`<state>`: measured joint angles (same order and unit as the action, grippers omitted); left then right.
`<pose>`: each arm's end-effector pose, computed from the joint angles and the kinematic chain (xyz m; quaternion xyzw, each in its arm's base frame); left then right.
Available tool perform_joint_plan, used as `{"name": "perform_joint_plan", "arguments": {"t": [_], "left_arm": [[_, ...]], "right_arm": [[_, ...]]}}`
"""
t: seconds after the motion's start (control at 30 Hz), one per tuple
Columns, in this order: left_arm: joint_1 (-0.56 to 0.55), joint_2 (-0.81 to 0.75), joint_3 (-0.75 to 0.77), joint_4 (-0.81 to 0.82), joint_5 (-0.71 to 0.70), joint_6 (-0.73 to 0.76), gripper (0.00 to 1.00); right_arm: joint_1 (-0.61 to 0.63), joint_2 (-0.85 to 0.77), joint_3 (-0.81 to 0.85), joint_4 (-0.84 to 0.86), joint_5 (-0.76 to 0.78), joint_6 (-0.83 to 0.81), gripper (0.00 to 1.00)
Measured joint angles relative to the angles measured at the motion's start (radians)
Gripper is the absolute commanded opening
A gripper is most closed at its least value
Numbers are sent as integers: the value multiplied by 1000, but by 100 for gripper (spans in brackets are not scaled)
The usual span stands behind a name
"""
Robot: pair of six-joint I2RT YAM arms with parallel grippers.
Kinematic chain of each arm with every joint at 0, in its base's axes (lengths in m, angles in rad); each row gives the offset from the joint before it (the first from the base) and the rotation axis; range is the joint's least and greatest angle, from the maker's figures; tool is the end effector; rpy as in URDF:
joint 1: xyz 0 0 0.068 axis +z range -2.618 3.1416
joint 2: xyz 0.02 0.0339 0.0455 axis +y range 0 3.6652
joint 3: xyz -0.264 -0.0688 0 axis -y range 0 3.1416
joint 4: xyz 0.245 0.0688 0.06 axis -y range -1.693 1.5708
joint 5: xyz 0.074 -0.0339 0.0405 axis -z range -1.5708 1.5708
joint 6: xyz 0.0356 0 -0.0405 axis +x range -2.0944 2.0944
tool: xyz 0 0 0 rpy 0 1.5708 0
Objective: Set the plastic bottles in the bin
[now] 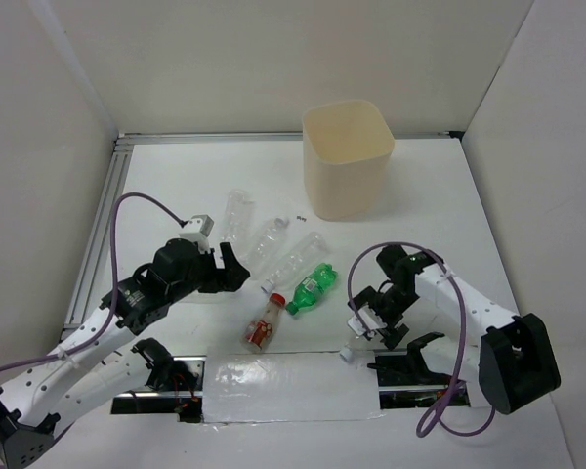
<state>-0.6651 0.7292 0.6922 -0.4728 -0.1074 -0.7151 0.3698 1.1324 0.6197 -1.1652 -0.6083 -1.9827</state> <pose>0.1327 -0.0992 0.2869 -0.0487 0.8604 -0.2859 0.4191 0.1230 0.0695 0.1820 -0.8734 0.3810 0.2438 0.1805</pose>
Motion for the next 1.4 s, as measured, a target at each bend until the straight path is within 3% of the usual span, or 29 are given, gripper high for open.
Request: {"name": "perform_joint_plan", "arguments": {"t": [0.13,0.23,0.4,0.53,0.6,0.93,1.1,1.23,1.37,1.4], "left_arm": [[0,-5,-1,-6,-1,0,92],[-1,-5,-1,-7,-1,0,92],[-1,2,-8,6,9,-1,84],[-14,49,-30,53,54,7,78],[-40,84,-37,76,83,28,78],[-178,331,3,116,221,169,82],[-213,365,4,104,225,188,83],[-246,399,4,99,204,183,85],[-338,444,6,89,140,154,86],[-373,465,12,80,115,138,86]], "right_arm": [[51,-8,-93,159,16,-2,94],[85,-5,-115,261,17,3,82],[95,2,-105,349,11,-5,38],[60,35,23,292,-28,37,17],[44,42,162,270,-88,135,14],[71,122,835,611,-298,998,15],[42,241,985,852,-240,1344,18],[-50,383,1061,1010,-162,1506,21],[-135,546,1127,1072,-119,1581,30],[-154,586,1142,1075,-113,1593,46]]}}
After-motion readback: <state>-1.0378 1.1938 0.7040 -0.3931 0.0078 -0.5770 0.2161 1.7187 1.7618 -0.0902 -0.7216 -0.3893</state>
